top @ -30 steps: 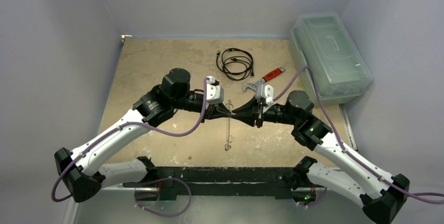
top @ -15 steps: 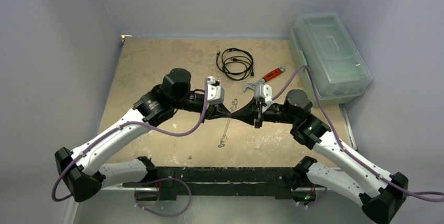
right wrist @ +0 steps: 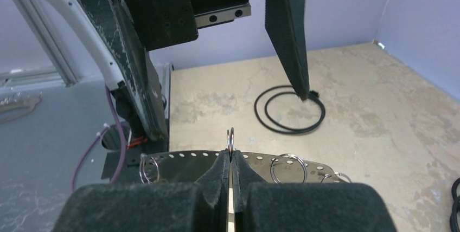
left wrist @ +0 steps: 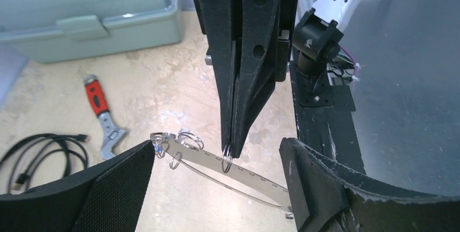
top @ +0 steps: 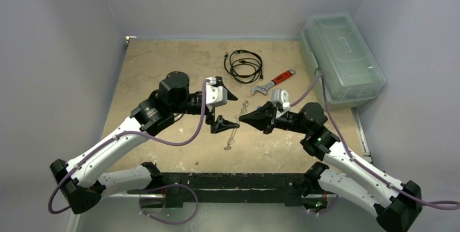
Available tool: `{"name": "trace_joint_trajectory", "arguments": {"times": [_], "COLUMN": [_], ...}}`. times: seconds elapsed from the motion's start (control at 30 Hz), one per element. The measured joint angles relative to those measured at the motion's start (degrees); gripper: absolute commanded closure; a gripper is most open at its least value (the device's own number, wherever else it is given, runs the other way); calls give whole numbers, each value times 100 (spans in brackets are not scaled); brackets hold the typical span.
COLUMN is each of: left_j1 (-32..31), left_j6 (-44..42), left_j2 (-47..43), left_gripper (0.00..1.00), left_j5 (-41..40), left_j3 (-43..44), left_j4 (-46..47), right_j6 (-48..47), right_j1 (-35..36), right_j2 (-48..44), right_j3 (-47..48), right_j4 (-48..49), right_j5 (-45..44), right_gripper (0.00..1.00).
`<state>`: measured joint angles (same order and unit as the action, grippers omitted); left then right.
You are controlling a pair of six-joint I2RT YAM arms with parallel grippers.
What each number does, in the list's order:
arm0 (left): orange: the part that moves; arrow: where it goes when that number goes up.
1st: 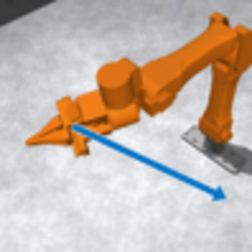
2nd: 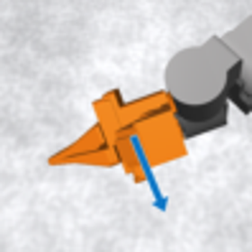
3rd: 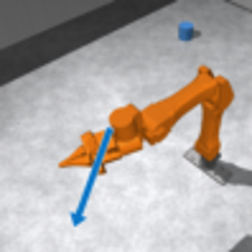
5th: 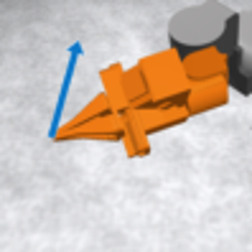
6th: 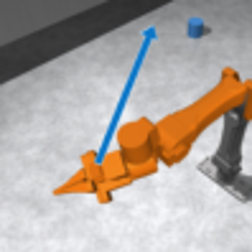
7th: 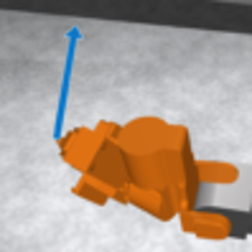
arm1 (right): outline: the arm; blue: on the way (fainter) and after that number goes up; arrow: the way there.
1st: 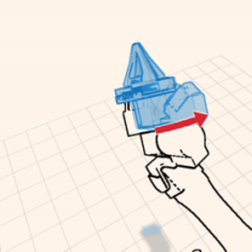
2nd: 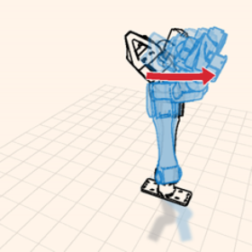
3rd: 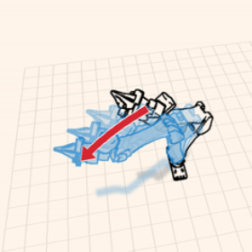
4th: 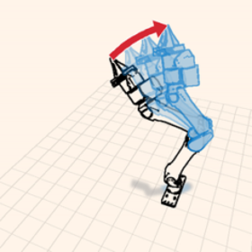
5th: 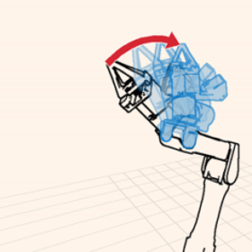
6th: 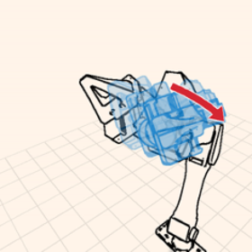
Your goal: Put the keys on the keyring
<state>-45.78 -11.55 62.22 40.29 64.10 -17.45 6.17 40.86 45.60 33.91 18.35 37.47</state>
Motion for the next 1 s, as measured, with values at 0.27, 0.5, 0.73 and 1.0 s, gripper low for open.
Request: {"name": "trace_joint_trajectory", "arguments": {"times": [0.27,0.5,0.73,1.0], "left_j1": [0,0,197,431], "left_j6": [81,361,719,1311], "left_j2": [-1110,-1294,-986,-796], "left_gripper": [29,53,64,66], "left_j5": [-706,-1180,-485,588], "left_j3": [-522,-675,-675,-675], "left_j4": [857,1403,1657,2140], "right_j6": [680,1399,1897,2050], "right_j1": [0,0,0,0], "right_j2": [-221,-223,-162,-136], "right_j3": [-378,-844,-1010,-1010], "right_j4": [1303,2732,3829,4275], "right_j5": [-157,-326,-415,-487], "right_gripper": [100,100,100,100]}}
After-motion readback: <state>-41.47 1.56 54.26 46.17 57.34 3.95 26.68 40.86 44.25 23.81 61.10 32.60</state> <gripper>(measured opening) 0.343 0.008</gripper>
